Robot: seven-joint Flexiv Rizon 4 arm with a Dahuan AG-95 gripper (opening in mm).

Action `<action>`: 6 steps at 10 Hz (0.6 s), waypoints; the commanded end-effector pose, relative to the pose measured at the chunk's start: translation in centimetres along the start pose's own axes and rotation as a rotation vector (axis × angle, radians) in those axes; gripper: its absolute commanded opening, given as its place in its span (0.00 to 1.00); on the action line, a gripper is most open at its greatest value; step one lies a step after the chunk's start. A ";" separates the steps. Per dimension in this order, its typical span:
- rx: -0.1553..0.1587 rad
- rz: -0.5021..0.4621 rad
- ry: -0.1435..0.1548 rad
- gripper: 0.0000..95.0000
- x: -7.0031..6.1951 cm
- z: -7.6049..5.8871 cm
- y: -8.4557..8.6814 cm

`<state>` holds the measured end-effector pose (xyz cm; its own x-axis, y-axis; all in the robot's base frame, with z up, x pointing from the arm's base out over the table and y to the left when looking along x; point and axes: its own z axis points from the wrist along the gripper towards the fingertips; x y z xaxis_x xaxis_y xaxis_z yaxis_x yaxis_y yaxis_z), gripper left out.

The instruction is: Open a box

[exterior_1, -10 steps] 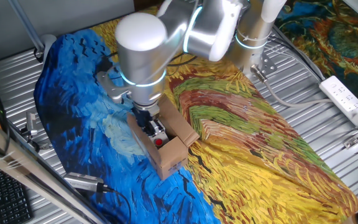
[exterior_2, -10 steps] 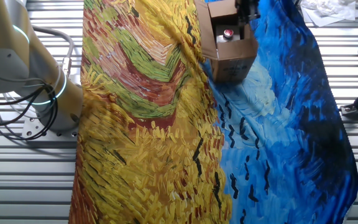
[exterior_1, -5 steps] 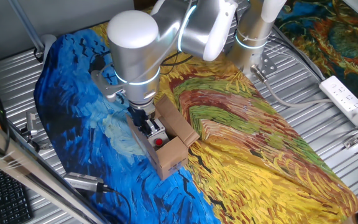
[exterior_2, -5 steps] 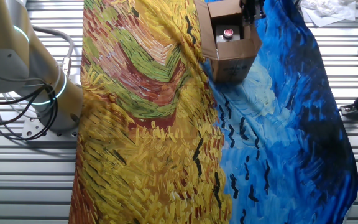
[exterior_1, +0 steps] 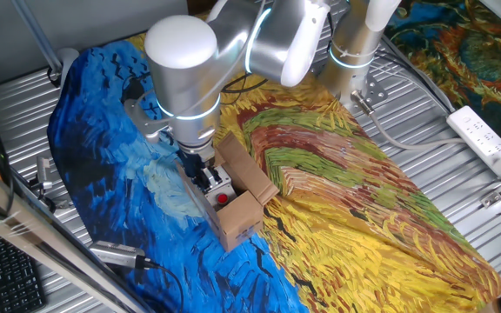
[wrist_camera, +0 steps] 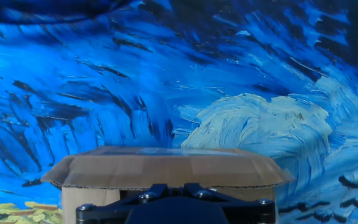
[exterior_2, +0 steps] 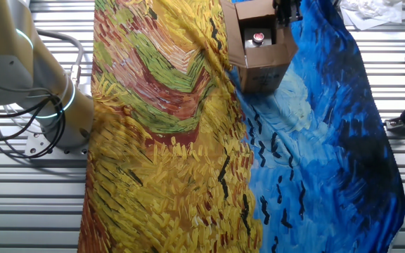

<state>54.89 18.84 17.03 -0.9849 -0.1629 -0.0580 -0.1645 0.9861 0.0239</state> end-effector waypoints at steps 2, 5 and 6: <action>0.000 -0.003 0.001 0.00 -0.1 0.1 0.0; 0.001 -0.004 0.003 0.00 -0.1 0.1 0.0; 0.008 -0.008 0.010 0.00 -0.1 0.1 0.0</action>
<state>54.84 18.74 16.92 -0.9839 -0.1721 -0.0487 -0.1730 0.9848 0.0148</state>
